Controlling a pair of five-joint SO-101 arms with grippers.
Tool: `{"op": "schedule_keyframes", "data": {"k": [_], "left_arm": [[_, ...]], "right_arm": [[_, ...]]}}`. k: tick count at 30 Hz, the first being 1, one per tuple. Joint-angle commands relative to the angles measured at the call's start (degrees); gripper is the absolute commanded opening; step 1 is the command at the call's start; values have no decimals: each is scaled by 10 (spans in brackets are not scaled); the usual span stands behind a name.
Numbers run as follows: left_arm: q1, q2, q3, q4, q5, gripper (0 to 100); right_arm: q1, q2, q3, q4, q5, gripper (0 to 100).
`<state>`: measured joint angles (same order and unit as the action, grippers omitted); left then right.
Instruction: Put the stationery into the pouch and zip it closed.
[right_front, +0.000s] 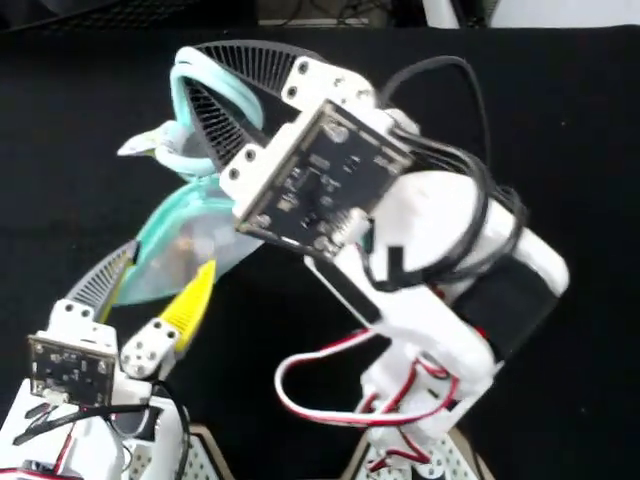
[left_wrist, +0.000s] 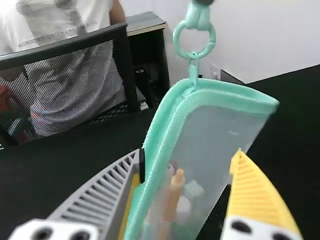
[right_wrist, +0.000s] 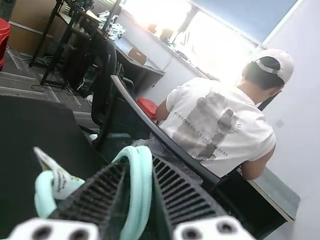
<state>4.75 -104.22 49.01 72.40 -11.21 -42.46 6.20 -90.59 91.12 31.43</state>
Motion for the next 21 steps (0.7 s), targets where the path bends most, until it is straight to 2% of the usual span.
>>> {"op": "schedule_keyframes", "data": {"k": [1, 6, 14, 21], "left_arm": [[-4, 2, -8, 2, -5, 289], [-7, 1, -9, 3, -5, 289], [-4, 1, -5, 3, -2, 289], [87, 5, 36, -7, -1, 289]], "right_arm": [[-4, -41, -15, 13, -2, 11], [-5, -45, -15, 55, -2, 11], [-6, -44, -14, 61, -2, 11], [-7, -44, -13, 60, -2, 11]]}}
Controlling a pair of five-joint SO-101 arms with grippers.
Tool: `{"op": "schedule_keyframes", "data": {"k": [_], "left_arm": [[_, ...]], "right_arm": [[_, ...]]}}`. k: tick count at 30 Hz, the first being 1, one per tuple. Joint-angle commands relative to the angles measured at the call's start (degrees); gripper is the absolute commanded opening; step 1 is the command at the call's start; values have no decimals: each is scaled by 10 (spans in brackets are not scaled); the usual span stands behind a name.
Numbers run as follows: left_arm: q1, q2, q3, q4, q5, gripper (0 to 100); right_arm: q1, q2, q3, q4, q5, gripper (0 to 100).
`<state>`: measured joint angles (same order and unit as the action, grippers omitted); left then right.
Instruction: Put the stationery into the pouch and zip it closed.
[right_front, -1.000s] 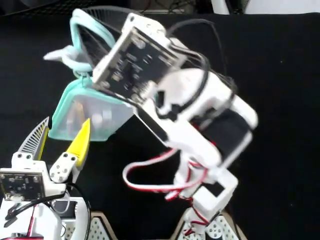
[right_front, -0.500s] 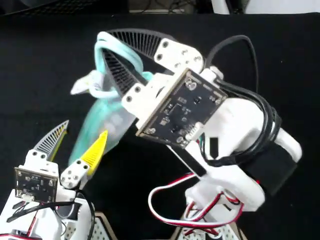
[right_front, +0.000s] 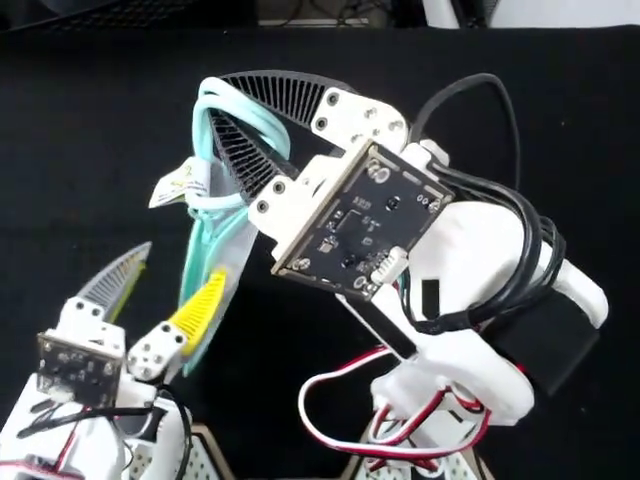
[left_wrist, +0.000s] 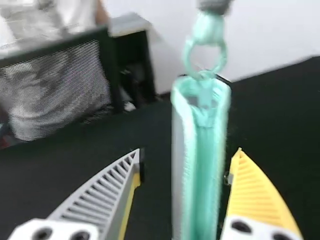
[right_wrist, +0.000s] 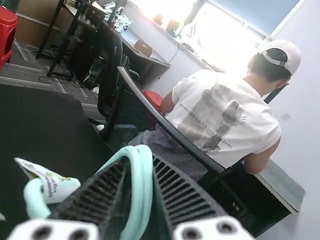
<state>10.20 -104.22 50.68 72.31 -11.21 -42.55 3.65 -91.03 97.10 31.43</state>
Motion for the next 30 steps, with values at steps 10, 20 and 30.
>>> {"op": "schedule_keyframes", "data": {"k": [10, 20, 30], "left_arm": [[40, 1, 106, -90, 53, 282], [40, 1, 91, -89, 35, 28], [44, 1, 76, -74, 4, 30]], "right_arm": [[-33, -24, -10, 39, -2, 11], [28, -18, 0, 40, -2, 11], [221, -18, 134, 41, -50, 11]]}}
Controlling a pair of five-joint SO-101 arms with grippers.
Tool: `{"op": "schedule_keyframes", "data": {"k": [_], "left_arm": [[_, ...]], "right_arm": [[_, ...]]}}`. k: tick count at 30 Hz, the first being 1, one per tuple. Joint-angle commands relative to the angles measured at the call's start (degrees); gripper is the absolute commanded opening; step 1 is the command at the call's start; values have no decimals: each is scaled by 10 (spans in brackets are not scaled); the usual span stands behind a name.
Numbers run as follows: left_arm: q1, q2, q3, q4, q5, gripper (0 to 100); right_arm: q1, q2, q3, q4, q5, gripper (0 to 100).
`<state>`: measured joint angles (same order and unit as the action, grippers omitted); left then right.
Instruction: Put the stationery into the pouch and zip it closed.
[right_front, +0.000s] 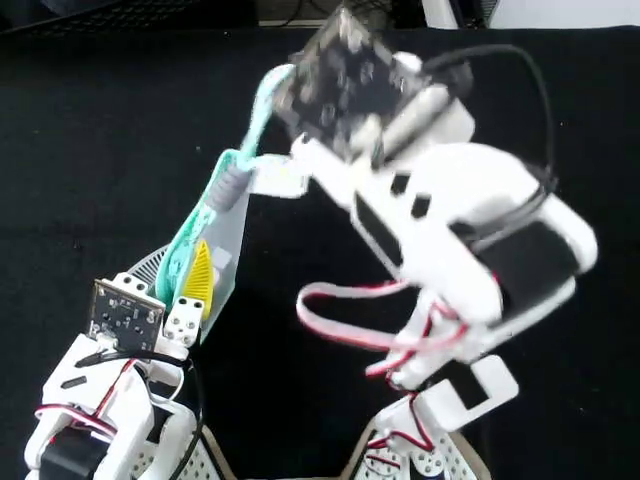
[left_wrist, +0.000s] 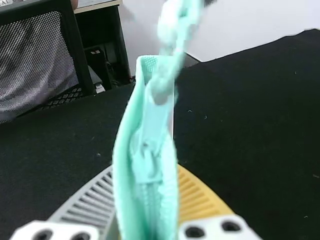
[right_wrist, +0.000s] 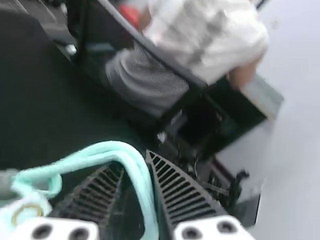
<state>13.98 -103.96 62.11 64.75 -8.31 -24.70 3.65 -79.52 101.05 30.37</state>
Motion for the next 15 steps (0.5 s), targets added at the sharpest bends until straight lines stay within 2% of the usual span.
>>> {"op": "schedule_keyframes", "data": {"k": [1, 4, 9, 15], "left_arm": [[7, -2, -48, 11, -31, 30], [8, -2, -72, 42, -41, 30], [8, -2, -80, 55, -54, 30], [8, -2, -81, 53, -54, 30]], "right_arm": [[50, -18, 30, 2, -65, 11], [58, -18, 72, 2, -103, 11], [43, -27, 167, 2, -110, 11], [44, -118, 348, -15, -135, 11]]}}
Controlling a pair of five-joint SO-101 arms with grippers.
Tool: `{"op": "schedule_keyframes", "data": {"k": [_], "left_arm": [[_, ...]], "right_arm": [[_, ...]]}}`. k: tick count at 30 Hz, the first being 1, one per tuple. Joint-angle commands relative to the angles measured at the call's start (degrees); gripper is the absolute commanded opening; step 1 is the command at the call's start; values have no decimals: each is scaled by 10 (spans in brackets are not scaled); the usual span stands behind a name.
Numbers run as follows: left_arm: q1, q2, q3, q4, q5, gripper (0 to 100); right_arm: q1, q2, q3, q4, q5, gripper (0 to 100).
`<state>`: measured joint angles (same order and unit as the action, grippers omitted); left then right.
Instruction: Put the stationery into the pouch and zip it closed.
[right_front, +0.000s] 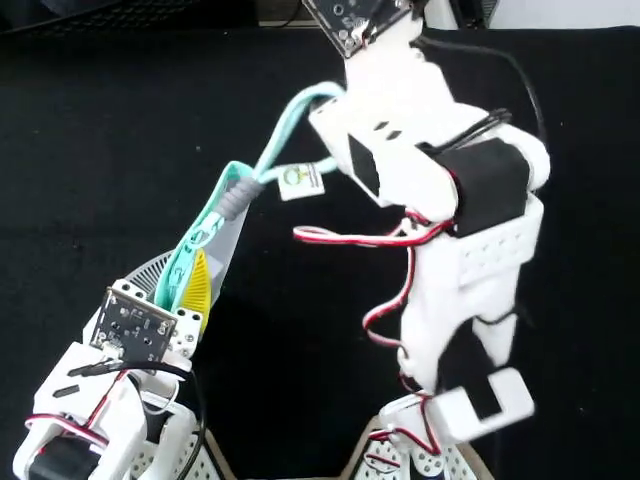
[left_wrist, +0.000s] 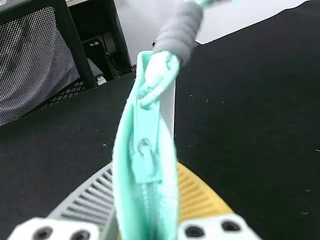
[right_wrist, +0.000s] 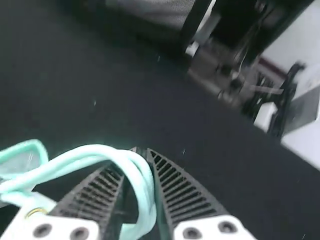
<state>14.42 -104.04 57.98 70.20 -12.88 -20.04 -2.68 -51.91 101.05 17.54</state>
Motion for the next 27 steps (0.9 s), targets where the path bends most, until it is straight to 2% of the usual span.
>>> {"op": "schedule_keyframes", "data": {"k": [1, 4, 10, 13, 16, 27], "left_arm": [[4, -1, -40, -2, -6, 30], [4, -1, -40, -2, -4, 30], [4, -1, -38, -4, -4, 29], [4, -1, -36, -4, -4, 29], [4, -1, -35, -4, -4, 29], [4, -1, -26, -5, -4, 29]], "right_arm": [[-2, -73, 108, -30, -6, 11], [25, -132, 233, -112, -6, 11], [83, -239, 529, -360, 13, 11], [97, -284, 633, -469, 31, 11], [113, -304, 674, -531, 31, 11], [156, -229, 635, -585, 33, 11]]}}
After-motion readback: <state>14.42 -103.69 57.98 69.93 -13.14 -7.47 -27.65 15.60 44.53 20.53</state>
